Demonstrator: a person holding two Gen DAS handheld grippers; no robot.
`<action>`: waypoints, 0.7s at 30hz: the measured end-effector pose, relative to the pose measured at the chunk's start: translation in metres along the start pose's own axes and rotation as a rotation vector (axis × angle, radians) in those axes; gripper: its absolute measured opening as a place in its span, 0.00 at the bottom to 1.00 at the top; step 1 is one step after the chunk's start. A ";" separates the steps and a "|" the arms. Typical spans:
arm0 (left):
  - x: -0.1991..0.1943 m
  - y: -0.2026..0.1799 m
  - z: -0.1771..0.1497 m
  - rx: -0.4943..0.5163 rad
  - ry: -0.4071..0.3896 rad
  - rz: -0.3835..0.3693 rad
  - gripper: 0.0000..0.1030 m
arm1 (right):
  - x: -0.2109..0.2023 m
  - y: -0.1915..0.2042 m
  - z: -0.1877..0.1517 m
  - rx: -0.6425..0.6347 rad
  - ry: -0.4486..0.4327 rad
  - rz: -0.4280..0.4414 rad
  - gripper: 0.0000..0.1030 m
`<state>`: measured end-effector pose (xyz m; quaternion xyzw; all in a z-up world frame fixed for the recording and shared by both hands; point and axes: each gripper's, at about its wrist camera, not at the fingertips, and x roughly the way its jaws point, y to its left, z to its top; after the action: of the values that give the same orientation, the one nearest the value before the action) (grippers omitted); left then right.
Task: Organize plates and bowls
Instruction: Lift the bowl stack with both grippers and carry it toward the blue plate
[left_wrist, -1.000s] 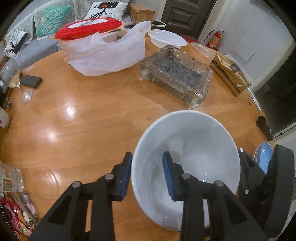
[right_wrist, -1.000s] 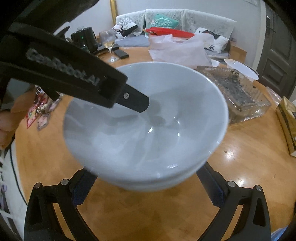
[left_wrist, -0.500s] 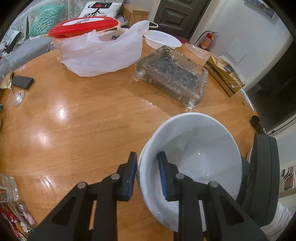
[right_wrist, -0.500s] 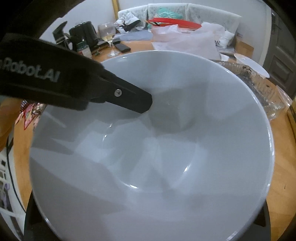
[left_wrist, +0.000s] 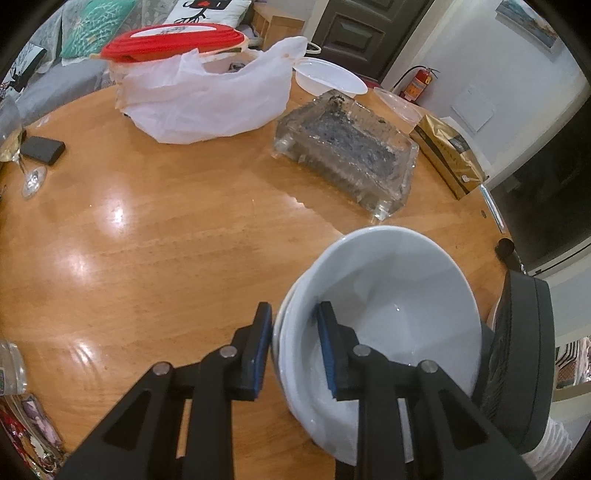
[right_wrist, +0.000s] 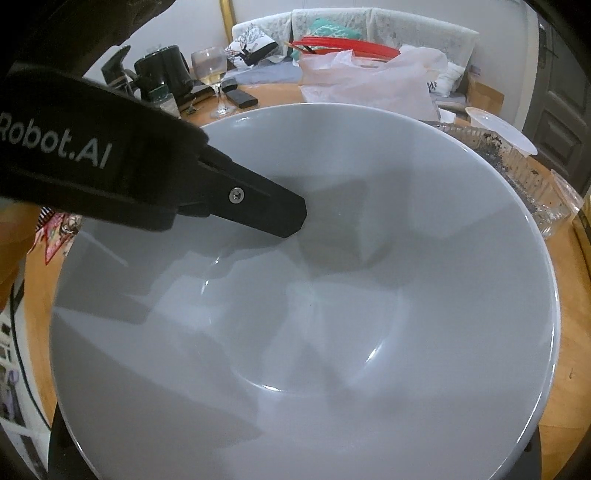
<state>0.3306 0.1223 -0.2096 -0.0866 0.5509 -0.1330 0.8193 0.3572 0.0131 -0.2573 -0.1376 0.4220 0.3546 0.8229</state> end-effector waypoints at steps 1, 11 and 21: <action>0.000 0.000 0.000 0.005 -0.001 0.002 0.22 | 0.000 0.000 0.000 -0.001 -0.007 -0.002 0.99; -0.004 -0.009 -0.012 0.018 0.024 0.033 0.21 | -0.010 0.007 -0.014 -0.013 -0.031 -0.009 0.98; -0.024 -0.023 -0.064 0.023 0.050 0.042 0.21 | -0.036 0.036 -0.051 -0.066 0.002 0.019 0.98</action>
<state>0.2598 0.1084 -0.2059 -0.0622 0.5714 -0.1244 0.8088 0.2873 -0.0052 -0.2569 -0.1611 0.4120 0.3762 0.8141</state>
